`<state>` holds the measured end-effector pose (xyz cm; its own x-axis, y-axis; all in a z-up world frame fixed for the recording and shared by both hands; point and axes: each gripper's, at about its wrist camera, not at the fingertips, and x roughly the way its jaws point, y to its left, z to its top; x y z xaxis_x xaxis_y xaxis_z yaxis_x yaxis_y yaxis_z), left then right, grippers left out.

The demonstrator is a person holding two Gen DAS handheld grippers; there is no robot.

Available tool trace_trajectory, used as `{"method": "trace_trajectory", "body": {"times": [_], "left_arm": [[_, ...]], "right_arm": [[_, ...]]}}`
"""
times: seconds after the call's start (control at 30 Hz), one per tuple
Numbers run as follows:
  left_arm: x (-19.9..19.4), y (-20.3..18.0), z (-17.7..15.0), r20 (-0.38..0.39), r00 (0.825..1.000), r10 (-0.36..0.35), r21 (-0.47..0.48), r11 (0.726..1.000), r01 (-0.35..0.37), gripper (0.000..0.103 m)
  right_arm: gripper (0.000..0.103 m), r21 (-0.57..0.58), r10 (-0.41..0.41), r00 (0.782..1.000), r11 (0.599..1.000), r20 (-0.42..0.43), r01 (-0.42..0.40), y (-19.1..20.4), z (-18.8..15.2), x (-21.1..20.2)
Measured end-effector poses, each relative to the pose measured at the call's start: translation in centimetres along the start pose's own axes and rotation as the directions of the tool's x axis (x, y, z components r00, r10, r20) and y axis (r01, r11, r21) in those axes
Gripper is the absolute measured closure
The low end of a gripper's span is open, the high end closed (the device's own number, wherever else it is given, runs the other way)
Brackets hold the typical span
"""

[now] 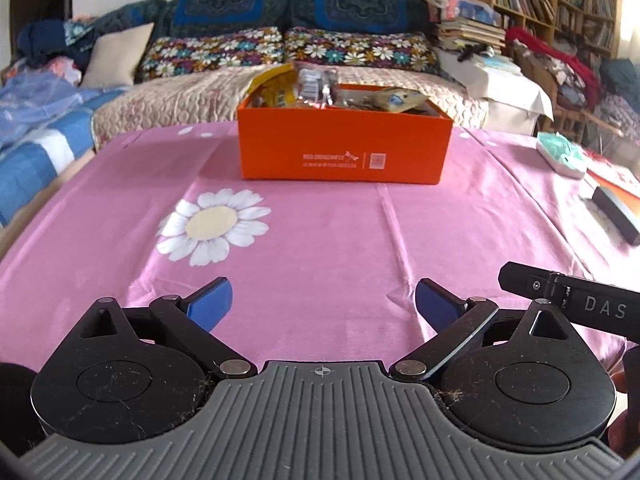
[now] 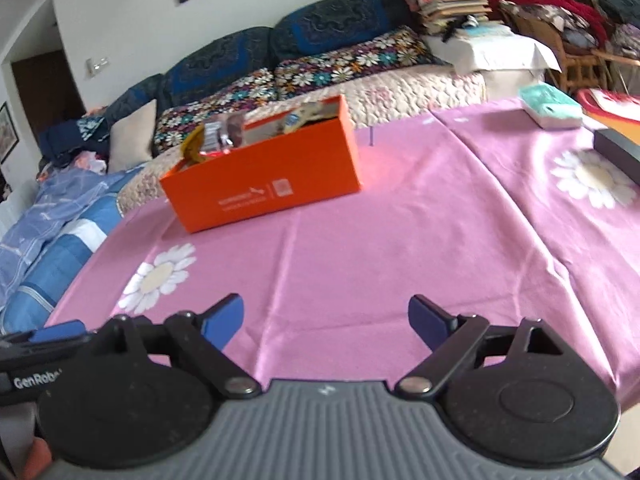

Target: Organize snacks

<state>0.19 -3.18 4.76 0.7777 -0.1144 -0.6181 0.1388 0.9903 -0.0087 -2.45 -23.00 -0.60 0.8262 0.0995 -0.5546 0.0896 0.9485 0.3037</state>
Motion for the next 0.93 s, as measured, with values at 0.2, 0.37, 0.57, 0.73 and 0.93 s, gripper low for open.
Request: {"method": "trace_trajectory", "body": {"times": [0.2, 0.37, 0.57, 0.73, 0.93], "left_arm": [[-0.3, -1.2, 0.2, 0.020, 1.000, -0.009, 0.018, 1.000, 0.009, 0.026], [-0.2, -0.4, 1.3, 0.031, 1.000, 0.001, -0.006, 1.000, -0.001, 0.026], [0.7, 1.0, 1.4, -0.022, 1.000, -0.004, -0.082, 0.997, 0.002, 0.026], [1.5, 1.0, 0.9, -0.055, 0.998, -0.003, -0.078, 0.997, -0.001, 0.040], [2.5, 0.5, 0.0, -0.092, 0.995, -0.031, -0.061, 0.998, 0.026, 0.037]], "right_arm": [[0.013, 0.031, -0.035, 0.998, 0.999, -0.048, 0.037, -0.8, 0.2, 0.2], [0.013, 0.023, -0.030, 0.998, 0.999, -0.050, 0.032, -0.9, 0.0, 0.0], [0.013, 0.010, -0.070, 0.997, 0.997, -0.032, 0.071, -1.0, 0.1, -0.2], [0.013, -0.027, -0.107, 0.994, 0.994, -0.023, 0.106, -0.4, 0.1, -0.1], [0.013, -0.028, -0.114, 0.993, 0.993, -0.037, 0.113, -0.6, 0.0, 0.1]]}}
